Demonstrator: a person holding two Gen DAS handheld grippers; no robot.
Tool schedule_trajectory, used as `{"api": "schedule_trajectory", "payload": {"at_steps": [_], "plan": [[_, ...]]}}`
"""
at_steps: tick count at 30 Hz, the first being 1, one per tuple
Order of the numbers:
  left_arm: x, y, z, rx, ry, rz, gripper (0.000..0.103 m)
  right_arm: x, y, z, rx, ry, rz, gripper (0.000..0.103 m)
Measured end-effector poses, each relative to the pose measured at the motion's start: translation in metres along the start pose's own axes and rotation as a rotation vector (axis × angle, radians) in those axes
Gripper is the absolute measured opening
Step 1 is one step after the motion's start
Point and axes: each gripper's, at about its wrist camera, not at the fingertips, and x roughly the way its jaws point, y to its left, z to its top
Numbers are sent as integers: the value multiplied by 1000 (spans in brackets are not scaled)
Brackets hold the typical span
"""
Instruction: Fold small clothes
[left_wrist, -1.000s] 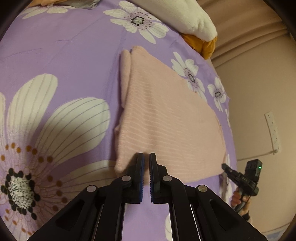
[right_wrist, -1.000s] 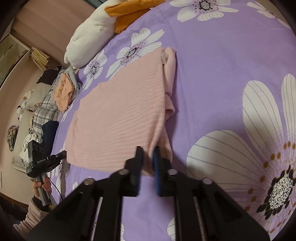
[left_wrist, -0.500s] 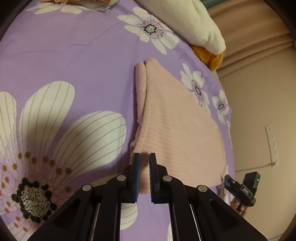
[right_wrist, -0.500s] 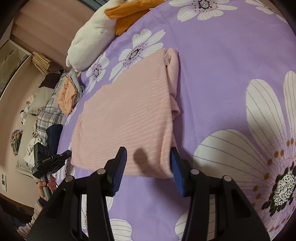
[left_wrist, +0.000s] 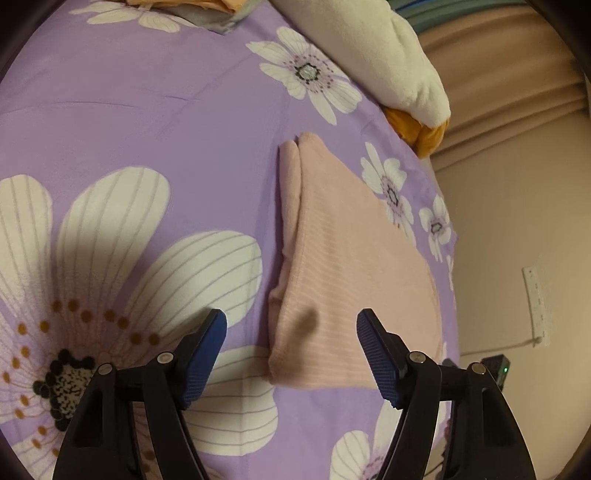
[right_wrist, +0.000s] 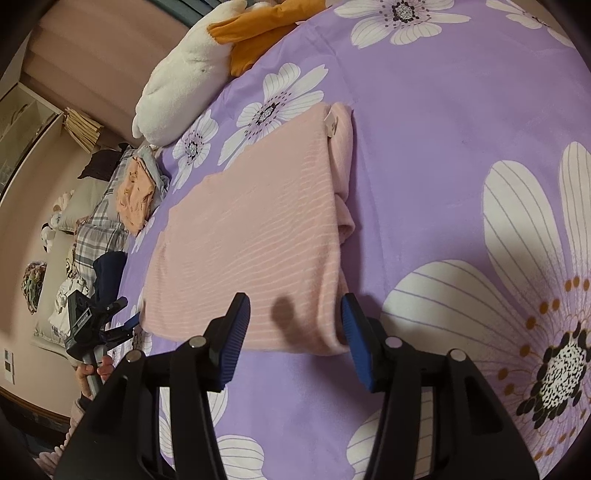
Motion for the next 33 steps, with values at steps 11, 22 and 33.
{"api": "schedule_trajectory", "payload": {"at_steps": [11,22,33], "plan": [[18,-19,-5,104,47,32,4,11,5,-2,-59,27,-47,19],[7,-11,-19,101,60,90,2,-7,-4,-5,-40,2,-53,5],[-9,-44,-35,294,15,272,2,-27,-14,-7,-16,-34,-103,11]]}}
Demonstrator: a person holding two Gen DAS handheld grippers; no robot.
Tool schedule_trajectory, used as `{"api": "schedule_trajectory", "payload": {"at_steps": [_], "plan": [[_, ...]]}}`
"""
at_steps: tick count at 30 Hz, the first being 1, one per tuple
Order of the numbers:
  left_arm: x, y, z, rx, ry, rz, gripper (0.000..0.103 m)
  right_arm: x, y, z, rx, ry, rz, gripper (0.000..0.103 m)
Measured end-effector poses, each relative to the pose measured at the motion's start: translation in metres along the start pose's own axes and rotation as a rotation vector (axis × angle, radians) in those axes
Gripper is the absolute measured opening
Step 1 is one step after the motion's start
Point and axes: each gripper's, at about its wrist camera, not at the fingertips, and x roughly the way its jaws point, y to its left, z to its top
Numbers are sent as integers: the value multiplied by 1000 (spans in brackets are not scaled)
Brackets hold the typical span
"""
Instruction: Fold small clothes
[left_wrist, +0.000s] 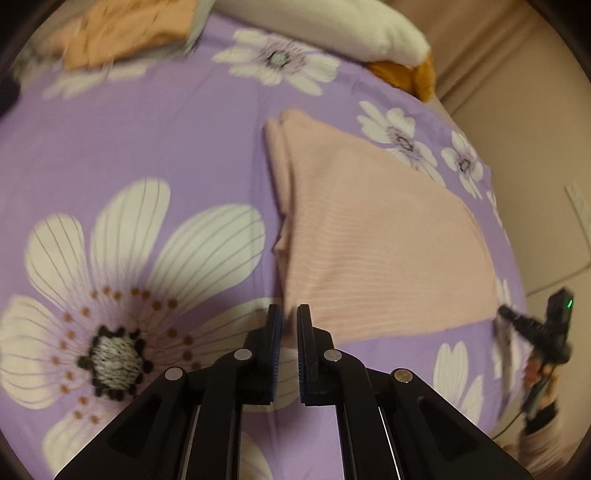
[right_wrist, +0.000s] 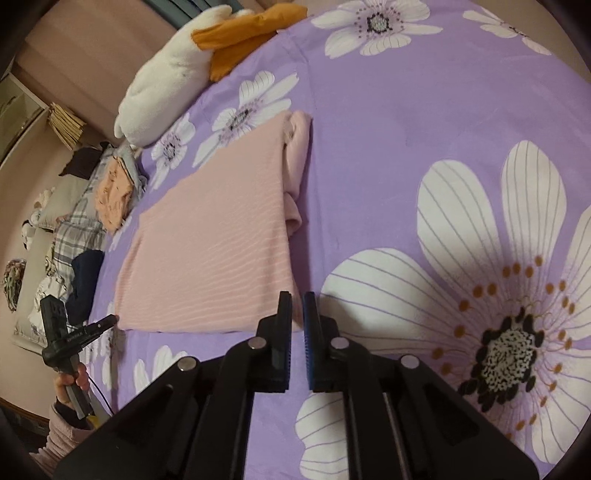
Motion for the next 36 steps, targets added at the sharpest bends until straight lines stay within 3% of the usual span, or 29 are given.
{"api": "schedule_trajectory", "payload": {"at_steps": [5,10,15,17,19,26,30,36], "plan": [[-20,-18,-1,75,-59,62,2,-6,15,1,-34,-21,10,32],[-22,-35,0,108,-78,88,2,0,39,1,-93,-16,30,34],[-19,-44,3,119,-83,99,4,5,55,1,-121,-14,46,42],[-19,-44,3,115,-83,94,18,6,59,1,-130,-11,50,42],[-18,-42,4,92,-87,61,48,8,63,1,-132,-12,57,43],[-15,-43,10,71,-103,52,50,12,64,2,-124,-10,60,44],[-6,-42,16,49,-94,27,68,17,64,5,-117,-9,50,57],[14,-47,39,26,-71,-51,69,30,67,24,-109,-17,52,65]]}}
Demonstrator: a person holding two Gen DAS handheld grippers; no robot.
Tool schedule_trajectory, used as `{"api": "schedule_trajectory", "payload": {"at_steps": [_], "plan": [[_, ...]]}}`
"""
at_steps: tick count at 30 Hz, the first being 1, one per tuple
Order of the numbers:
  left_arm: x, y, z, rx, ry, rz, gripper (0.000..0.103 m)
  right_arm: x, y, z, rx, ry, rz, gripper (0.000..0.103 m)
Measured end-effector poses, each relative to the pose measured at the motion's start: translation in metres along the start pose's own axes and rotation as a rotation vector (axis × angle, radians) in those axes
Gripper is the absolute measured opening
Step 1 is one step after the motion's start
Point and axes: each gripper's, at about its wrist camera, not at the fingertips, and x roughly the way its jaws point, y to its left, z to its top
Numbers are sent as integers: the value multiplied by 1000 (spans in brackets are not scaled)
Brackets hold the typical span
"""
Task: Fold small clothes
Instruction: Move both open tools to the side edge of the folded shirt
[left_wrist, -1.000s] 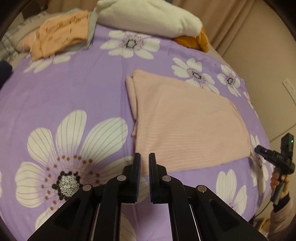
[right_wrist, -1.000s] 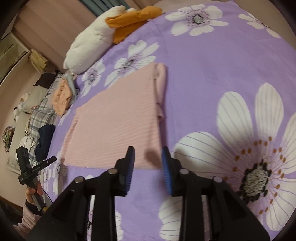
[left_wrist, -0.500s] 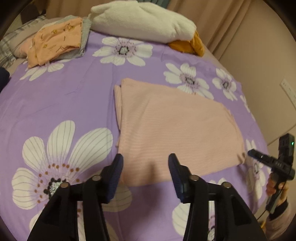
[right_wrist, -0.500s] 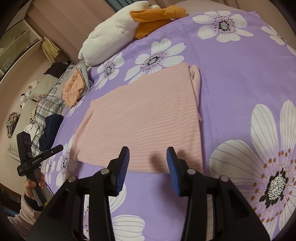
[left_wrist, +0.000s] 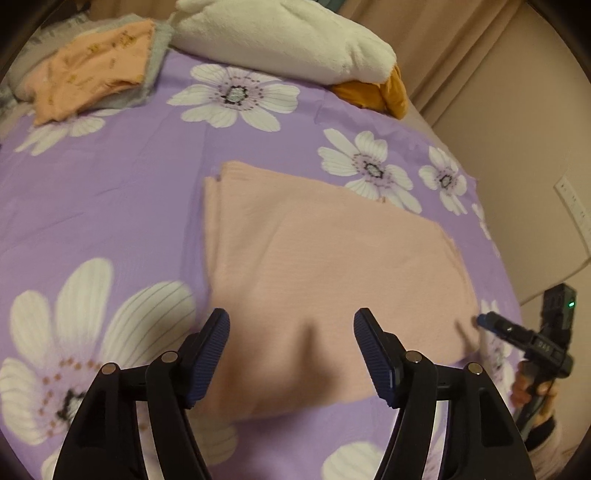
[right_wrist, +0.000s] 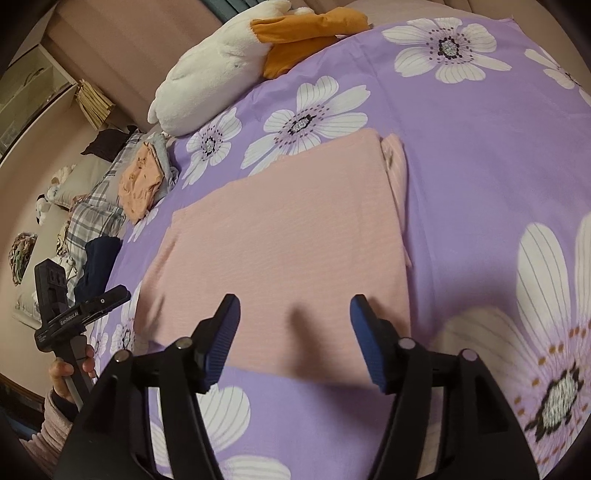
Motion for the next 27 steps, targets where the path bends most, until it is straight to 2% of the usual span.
{"api": "schedule_trajectory", "payload": {"at_steps": [2,7,8,10,17,20,23,27], "plan": [[8,0,10,-21,13,-51,69,6,0,10,8,-6,0,70],[37,-1,47,-69,42,-168,70,21,-2,38,30,-30,32,70],[42,-1,51,-75,49,-176,72,26,-3,44,37,-28,37,71],[55,1,59,-89,61,-199,83,35,-5,53,50,-18,50,72],[86,24,76,-158,62,-172,83,59,-24,71,95,6,43,71],[90,37,78,-162,40,-96,83,62,-36,76,114,4,16,71],[88,56,79,-229,30,-174,83,60,-47,79,138,-1,18,71],[67,60,76,-212,5,-188,83,45,-41,78,117,-32,15,73]]}}
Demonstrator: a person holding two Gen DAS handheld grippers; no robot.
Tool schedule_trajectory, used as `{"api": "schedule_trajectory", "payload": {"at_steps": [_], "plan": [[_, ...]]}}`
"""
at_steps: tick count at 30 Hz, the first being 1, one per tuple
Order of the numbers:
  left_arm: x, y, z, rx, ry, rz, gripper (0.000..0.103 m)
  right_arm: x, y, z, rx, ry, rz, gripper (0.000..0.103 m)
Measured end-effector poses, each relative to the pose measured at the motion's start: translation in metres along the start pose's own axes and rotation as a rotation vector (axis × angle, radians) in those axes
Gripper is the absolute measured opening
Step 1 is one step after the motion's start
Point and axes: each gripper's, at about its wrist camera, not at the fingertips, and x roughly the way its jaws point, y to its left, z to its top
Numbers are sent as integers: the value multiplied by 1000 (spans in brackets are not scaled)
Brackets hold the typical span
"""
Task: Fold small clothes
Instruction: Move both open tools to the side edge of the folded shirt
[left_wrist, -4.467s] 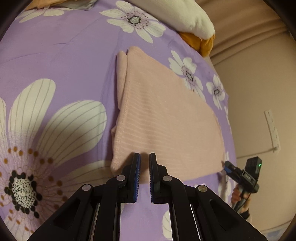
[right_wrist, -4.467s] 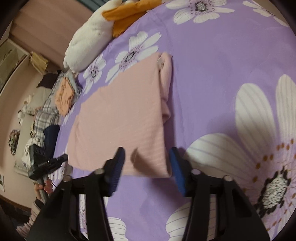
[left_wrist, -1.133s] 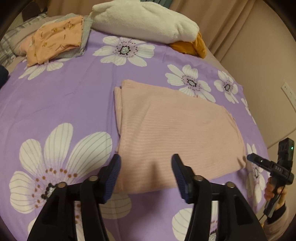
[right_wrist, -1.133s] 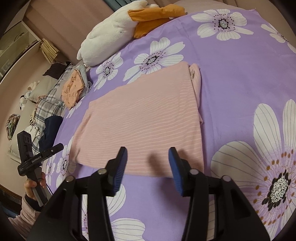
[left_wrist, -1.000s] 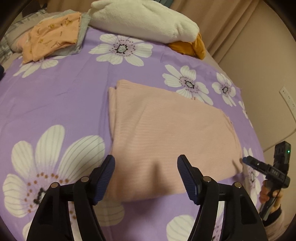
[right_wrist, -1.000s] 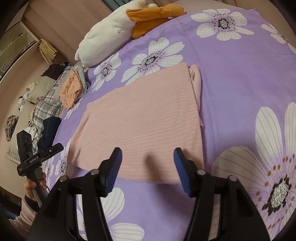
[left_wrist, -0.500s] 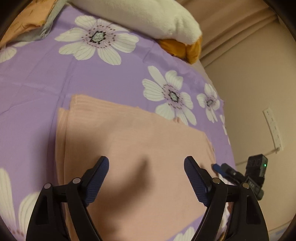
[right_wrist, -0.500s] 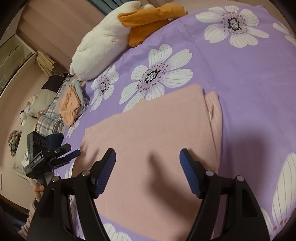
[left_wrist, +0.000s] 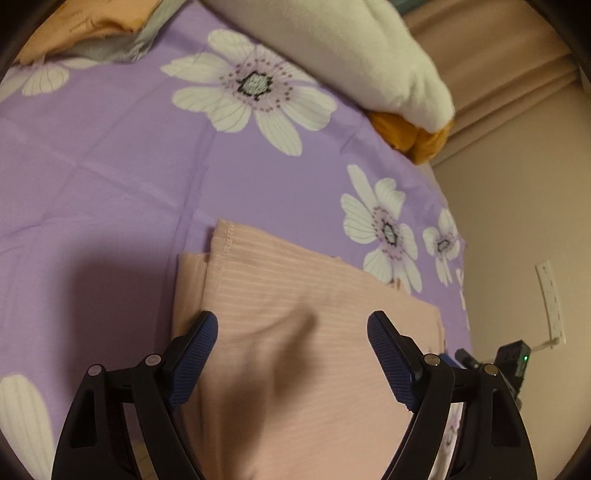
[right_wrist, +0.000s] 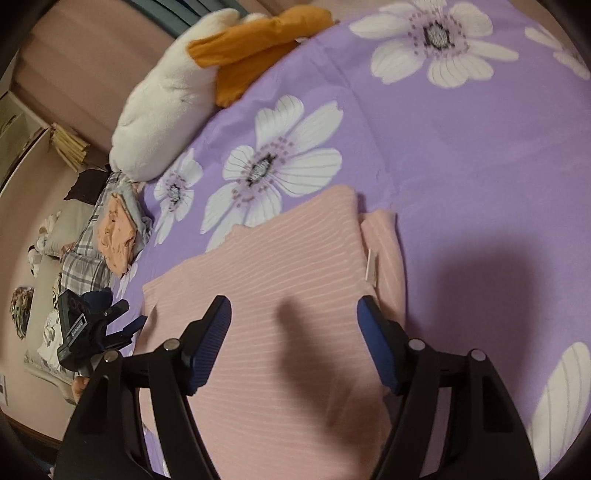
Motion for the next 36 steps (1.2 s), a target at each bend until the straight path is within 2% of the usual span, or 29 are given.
{"api": "schedule_trajectory", "payload": {"at_steps": [3,6,12,18,27,36], "plan": [[-3,3,-5,26,13,33,83,-9,3,-11,-30,3,22,73],[-5,20,-10,-4,34,76,83,-7,-11,-24,-15,30,-10,72],[-38,38,-33,-72,14,-1,83,-33,-17,-32,11,-2,-37,75],[-41,32,-62,-71,91,-75,83,-56,0,-50,-38,-31,-12,77],[-2,17,-42,-104,119,-109,83,-41,39,-56,-119,-5,69,78],[9,15,-27,-130,88,-108,82,1,63,-45,-181,43,79,78]]}}
